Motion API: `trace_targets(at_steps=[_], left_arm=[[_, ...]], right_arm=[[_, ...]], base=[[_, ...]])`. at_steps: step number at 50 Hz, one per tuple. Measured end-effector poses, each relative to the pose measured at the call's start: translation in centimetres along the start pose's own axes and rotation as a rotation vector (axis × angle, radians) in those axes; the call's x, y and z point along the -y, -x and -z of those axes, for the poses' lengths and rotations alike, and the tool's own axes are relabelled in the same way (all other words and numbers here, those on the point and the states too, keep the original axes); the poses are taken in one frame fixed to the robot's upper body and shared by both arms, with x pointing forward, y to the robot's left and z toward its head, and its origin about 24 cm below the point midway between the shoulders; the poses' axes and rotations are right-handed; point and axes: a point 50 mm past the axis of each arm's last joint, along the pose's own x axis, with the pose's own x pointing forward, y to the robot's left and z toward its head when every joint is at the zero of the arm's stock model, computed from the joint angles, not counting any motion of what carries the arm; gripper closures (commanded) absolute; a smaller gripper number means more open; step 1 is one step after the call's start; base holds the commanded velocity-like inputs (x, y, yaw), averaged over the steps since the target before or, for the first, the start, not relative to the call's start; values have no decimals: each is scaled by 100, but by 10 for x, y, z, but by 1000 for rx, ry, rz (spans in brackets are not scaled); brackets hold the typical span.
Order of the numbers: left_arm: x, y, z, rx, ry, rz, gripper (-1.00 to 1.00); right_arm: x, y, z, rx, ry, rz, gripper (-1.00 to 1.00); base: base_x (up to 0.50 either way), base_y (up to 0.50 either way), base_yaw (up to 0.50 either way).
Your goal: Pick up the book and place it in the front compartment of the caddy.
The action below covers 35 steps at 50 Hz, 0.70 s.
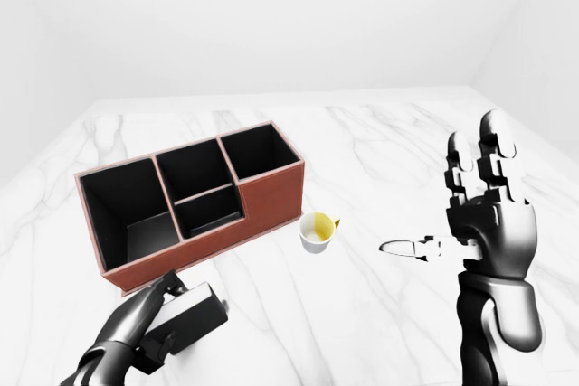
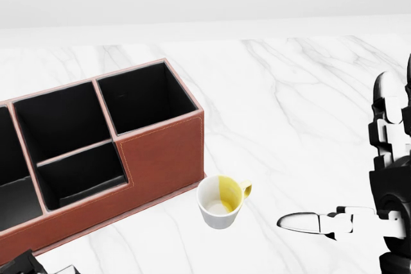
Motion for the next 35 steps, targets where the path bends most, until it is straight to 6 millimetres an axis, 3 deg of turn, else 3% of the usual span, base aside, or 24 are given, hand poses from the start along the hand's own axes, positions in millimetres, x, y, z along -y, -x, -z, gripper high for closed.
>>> trace_targets(at_steps=[9,35], left_arm=[[-16,7,-5,9,-21,-64,100],[-97,36,-41,153,-19,-431,100]], right_arm=[[1,0,-1,7,2,0,-100],[3,2,3,-16,1,5,-100]], base=[[0,0,0],[0,0,0]])
